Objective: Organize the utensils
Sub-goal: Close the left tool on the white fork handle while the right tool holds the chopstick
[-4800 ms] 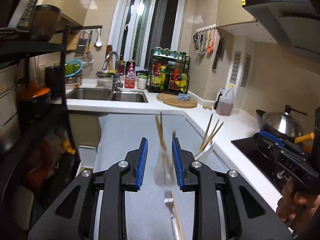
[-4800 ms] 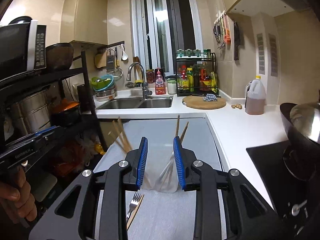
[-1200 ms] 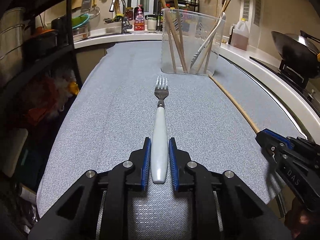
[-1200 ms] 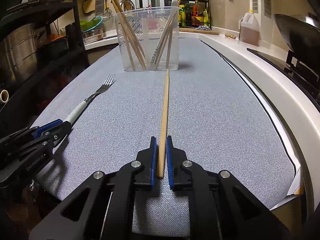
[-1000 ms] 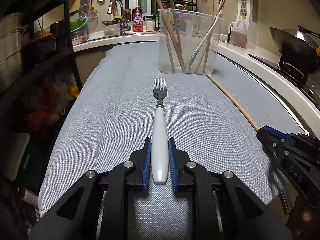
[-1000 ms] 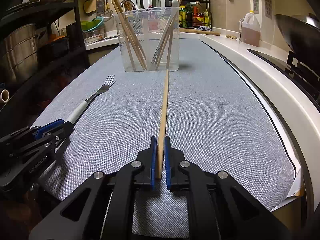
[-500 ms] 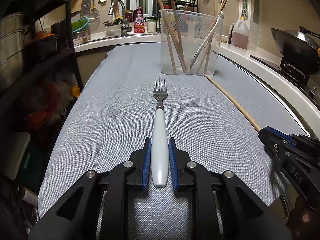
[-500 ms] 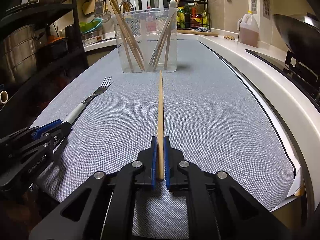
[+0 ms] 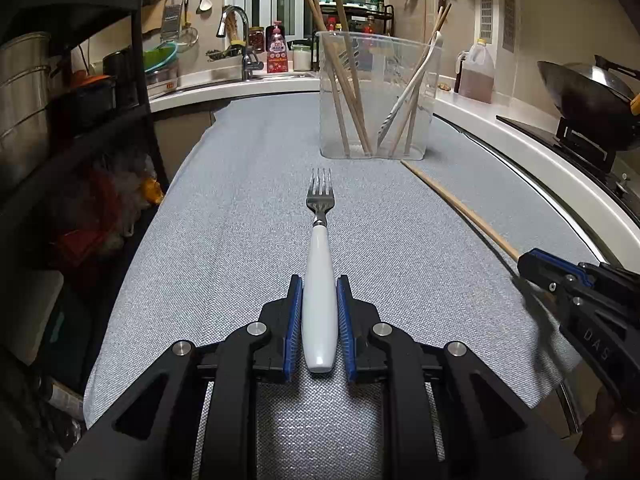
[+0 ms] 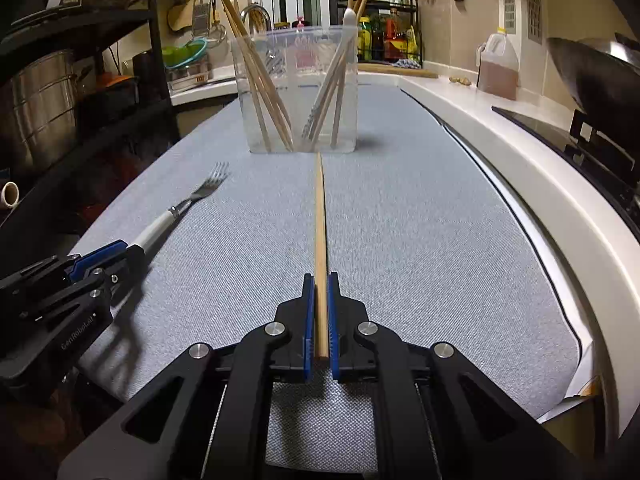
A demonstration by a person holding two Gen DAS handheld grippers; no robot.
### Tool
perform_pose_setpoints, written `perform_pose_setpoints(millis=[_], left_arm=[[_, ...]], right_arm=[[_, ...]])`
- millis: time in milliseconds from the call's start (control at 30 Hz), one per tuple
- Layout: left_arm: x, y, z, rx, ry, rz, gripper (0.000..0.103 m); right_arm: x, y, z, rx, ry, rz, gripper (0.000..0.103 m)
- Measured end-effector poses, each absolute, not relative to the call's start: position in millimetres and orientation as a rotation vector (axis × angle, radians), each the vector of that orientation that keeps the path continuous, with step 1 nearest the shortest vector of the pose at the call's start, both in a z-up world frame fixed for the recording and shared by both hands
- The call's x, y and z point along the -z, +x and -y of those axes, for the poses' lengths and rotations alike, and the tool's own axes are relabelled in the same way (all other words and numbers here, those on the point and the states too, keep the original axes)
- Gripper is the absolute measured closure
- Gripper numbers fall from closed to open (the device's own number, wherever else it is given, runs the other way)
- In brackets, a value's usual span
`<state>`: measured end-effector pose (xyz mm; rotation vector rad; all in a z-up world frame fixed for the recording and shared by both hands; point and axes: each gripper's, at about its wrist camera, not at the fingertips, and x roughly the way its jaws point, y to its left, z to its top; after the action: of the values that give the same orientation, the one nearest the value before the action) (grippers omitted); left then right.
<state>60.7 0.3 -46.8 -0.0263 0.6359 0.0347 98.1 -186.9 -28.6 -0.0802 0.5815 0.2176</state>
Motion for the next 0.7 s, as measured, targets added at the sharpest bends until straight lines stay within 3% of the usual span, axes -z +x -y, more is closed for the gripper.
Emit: perform_pose_setpoints(millis=[700], left_arm=[[13.6, 39.2, -3.4, -0.009, -0.043, -0.504, 0.086]], right_arm=[[-25.5, 60.6, 183.2, -0.224, -0.142, -0.432, 0.097]])
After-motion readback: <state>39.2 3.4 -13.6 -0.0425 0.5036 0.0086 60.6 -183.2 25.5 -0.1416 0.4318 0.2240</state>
